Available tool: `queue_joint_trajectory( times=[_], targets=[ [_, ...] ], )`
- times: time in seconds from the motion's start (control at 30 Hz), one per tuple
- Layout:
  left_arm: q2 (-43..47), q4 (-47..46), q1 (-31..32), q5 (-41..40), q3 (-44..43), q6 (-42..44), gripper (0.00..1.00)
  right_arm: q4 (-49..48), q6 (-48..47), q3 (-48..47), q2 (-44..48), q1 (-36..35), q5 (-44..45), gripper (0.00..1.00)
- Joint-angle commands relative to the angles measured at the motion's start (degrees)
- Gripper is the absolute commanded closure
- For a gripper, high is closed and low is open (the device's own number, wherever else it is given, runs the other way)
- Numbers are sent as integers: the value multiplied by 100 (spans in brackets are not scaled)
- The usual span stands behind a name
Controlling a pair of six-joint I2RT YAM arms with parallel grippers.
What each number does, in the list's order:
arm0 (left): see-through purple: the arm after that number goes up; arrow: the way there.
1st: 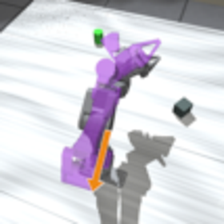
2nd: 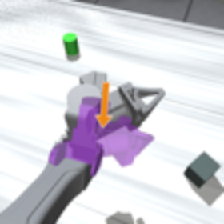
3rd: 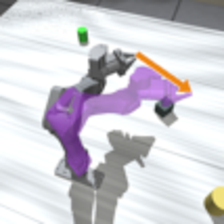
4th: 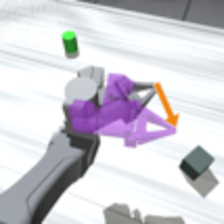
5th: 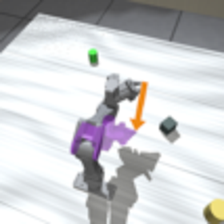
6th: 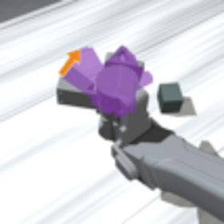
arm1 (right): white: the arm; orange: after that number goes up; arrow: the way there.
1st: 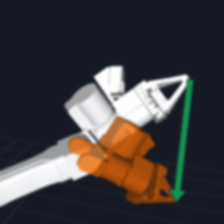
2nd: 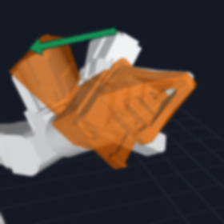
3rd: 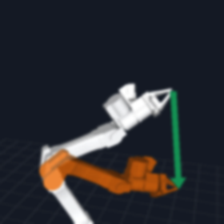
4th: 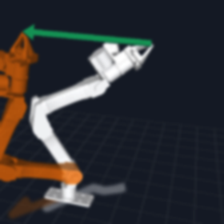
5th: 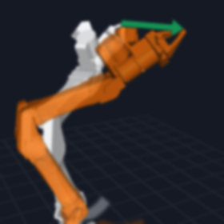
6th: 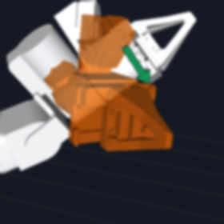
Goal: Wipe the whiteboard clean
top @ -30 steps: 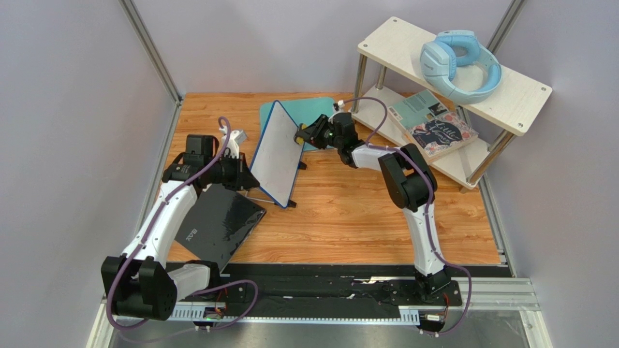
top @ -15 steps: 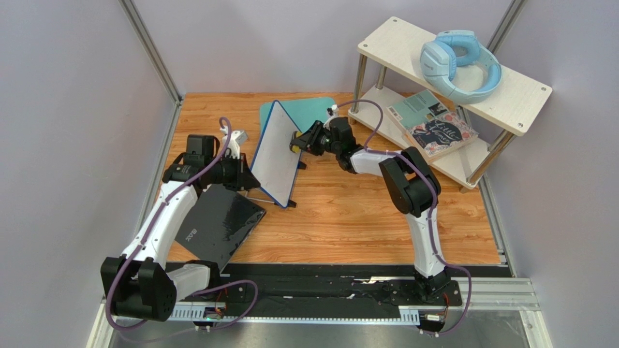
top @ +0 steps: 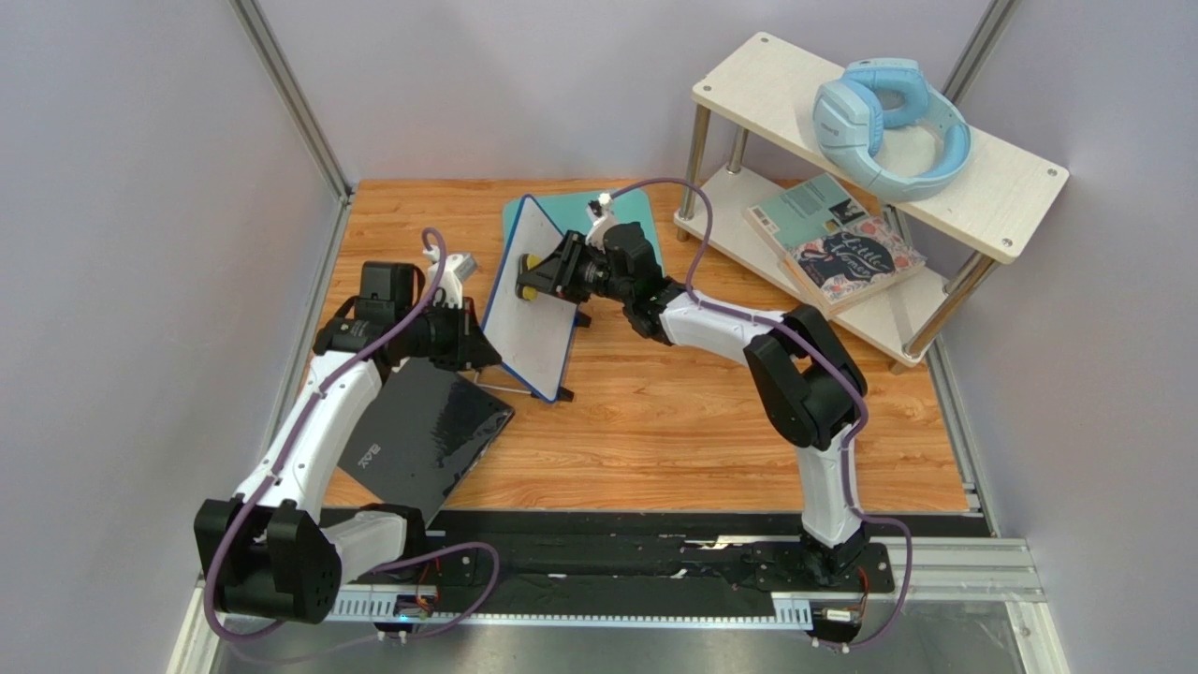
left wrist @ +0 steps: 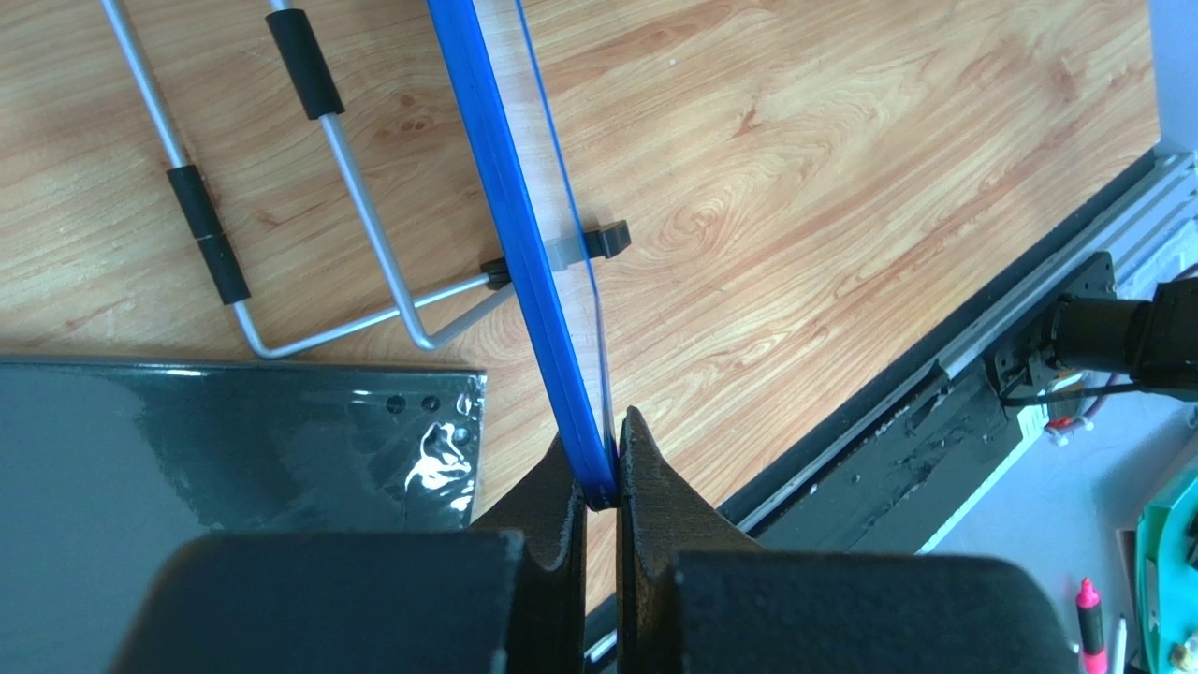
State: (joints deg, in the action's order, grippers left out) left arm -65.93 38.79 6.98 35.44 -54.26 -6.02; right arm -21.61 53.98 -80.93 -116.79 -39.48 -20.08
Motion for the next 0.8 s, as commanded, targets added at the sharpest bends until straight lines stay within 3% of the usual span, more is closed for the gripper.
queue_joint_trajectory(
  times=[0.0,0.27,0.77],
  targets=[
    [-130,6,233,-28,117,646,100,-90,61,-275,227,-613,-339,100],
    [-122,15,242,-46,109,637,100,130,-27,-284,324,-920,-444,100],
    [-122,24,251,-64,109,646,100,183,280,1007,578,-1035,-699,100]
  ],
)
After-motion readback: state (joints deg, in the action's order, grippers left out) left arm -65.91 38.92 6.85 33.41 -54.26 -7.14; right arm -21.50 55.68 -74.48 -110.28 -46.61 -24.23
